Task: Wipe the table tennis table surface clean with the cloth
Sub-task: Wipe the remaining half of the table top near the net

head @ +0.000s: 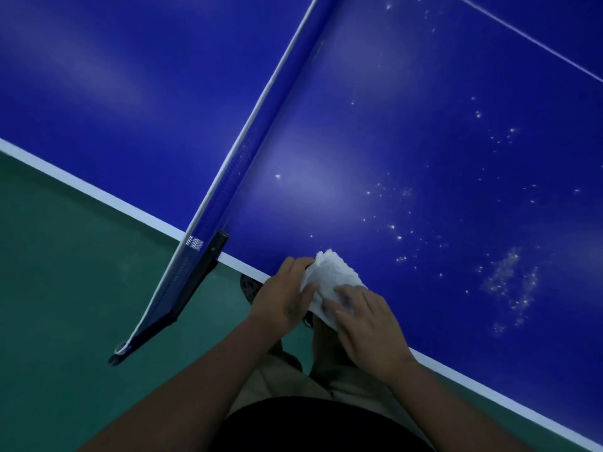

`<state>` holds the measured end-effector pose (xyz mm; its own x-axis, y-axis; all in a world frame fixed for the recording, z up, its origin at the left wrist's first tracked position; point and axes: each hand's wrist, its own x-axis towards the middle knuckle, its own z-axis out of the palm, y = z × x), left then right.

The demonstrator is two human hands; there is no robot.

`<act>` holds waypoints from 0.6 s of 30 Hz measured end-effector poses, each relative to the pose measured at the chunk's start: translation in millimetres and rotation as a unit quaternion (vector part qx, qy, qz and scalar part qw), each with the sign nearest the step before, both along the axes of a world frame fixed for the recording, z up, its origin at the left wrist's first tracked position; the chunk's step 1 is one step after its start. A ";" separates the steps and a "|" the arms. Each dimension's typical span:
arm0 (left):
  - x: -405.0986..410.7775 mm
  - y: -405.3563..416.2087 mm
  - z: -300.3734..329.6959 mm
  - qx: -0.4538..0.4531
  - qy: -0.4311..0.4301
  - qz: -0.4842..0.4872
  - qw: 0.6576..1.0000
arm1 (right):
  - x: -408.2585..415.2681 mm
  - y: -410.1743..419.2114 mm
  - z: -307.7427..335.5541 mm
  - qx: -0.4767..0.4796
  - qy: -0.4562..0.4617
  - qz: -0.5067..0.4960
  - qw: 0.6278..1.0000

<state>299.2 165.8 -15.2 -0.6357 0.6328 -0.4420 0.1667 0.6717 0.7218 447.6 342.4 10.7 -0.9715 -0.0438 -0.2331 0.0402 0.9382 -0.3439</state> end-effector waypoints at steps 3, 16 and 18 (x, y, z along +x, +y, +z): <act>-11.9 -6.8 -2.2 -0.025 0.127 -0.005 0.992 | -15.3 -3.6 -20.6 0.010 0.028 0.043 0.999; -93.7 -24.6 -58.1 -0.121 0.356 0.141 0.916 | -107.8 -7.4 -64.6 0.052 0.040 0.226 0.972; -93.6 -23.4 -59.4 -0.122 0.352 0.167 0.913 | -139.5 4.2 -69.4 0.037 0.060 0.217 0.974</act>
<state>205.7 142.4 -74.5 -0.9561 0.2890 0.0478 0.2878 0.8963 0.3374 308.2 346.6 -58.6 -0.8858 -0.4434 -0.1372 -0.4016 0.8804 -0.2523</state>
